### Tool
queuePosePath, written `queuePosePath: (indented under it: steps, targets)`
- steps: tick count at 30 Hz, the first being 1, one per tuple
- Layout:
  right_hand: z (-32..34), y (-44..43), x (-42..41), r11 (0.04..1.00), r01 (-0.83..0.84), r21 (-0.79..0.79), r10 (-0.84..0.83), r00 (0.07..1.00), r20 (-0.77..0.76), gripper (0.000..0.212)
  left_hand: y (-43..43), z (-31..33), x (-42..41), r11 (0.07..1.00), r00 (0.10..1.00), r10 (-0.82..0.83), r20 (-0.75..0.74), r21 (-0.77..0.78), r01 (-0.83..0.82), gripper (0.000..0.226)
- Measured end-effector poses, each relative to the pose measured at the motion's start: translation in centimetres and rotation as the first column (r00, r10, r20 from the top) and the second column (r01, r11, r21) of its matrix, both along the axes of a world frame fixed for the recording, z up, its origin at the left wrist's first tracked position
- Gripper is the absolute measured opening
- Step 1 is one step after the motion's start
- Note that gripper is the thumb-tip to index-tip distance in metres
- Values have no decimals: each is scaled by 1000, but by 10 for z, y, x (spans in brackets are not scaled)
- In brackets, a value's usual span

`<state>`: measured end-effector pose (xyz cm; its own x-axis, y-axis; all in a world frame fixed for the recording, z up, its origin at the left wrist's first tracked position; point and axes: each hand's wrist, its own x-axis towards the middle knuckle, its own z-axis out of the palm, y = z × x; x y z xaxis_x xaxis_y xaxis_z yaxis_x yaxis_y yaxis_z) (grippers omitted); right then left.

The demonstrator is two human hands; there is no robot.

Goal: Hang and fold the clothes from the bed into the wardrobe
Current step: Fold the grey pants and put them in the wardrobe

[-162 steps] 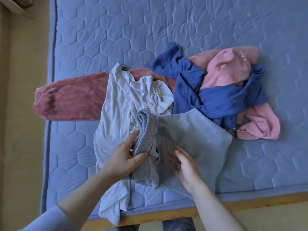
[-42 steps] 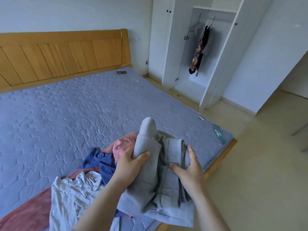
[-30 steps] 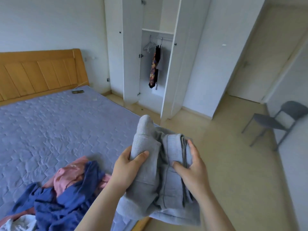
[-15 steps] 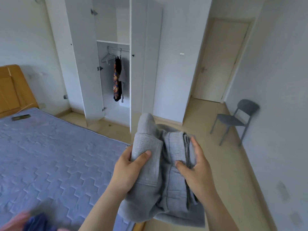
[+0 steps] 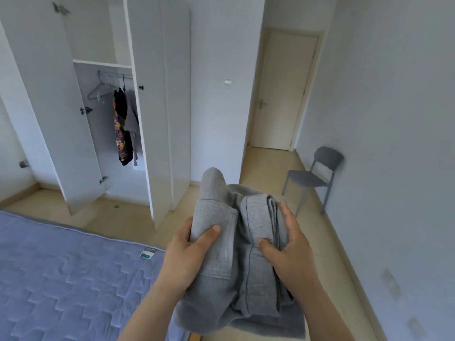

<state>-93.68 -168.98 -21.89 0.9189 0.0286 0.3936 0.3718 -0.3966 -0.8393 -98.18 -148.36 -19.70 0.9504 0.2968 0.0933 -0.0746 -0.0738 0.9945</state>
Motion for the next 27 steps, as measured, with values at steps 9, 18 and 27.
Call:
queuePosePath:
  steps: [9,18,27]
  targets:
    - [17,-59,146,998,-53,-29,54,998,40,91,-58,9,138,1000,1000,21,15,9,-21,19]
    - [21,-69,286,996,-81,-31,82,996,31,91,-68,10,273,1000,999,26,34,2,-26,16]
    - [31,-28,425,998,-30,-54,33,997,66,90,-25,15,421,1000,999,-3,54,-6,3,22]
